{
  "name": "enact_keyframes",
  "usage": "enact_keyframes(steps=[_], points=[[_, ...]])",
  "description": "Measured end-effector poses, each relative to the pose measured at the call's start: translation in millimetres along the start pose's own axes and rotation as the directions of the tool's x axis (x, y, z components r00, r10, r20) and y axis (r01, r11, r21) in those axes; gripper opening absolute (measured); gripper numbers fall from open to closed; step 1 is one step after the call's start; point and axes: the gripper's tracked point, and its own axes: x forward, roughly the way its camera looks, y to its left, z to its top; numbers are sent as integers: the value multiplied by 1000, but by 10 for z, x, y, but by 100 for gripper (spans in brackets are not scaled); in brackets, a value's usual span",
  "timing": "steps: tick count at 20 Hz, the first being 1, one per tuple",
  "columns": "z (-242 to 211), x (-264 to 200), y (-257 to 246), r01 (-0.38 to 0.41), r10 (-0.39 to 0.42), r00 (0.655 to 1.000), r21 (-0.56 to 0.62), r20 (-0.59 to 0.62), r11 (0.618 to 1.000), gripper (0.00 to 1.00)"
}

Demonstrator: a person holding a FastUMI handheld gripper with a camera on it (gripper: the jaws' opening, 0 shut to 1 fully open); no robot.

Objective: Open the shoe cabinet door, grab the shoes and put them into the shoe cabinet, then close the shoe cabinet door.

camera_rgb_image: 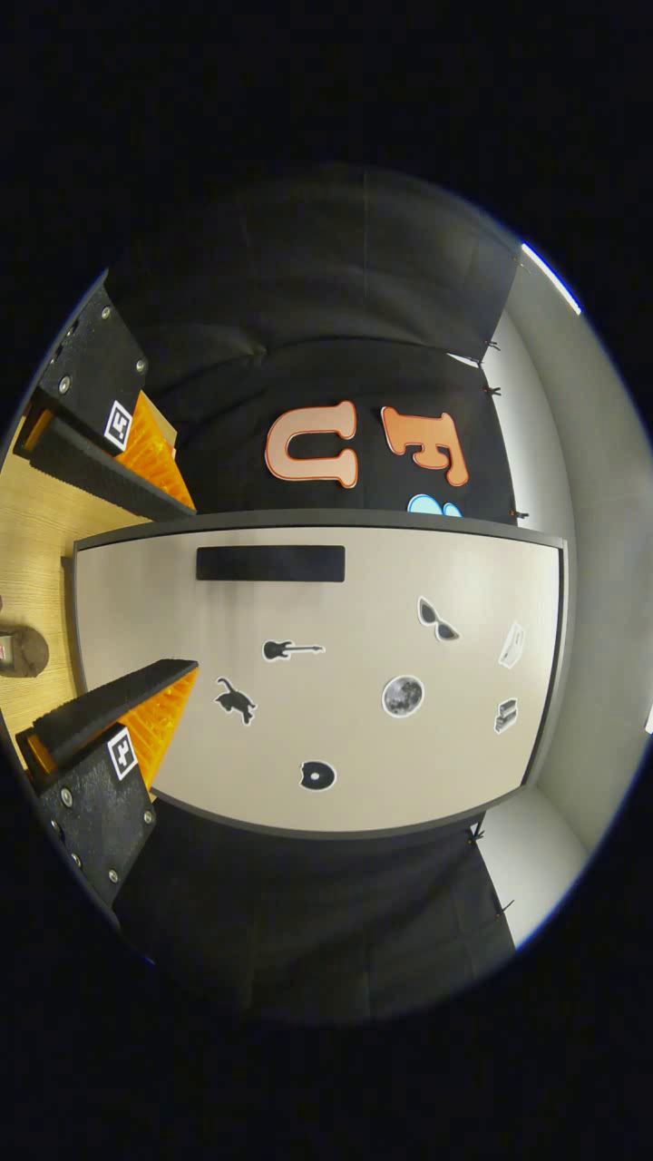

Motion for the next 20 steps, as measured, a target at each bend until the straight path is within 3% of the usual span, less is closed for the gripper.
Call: enact_keyframes(steps=[12,16,19,20], points=[[211,936,138,-3,2,1000,25,23,1000,91],[250,1022,127,12,-13,999,26,34,1000,72],[245,1027,200,2,-2,1000,17,29,1000,42],[248,1017,189,5,-5,999,3,32,1000,38]])
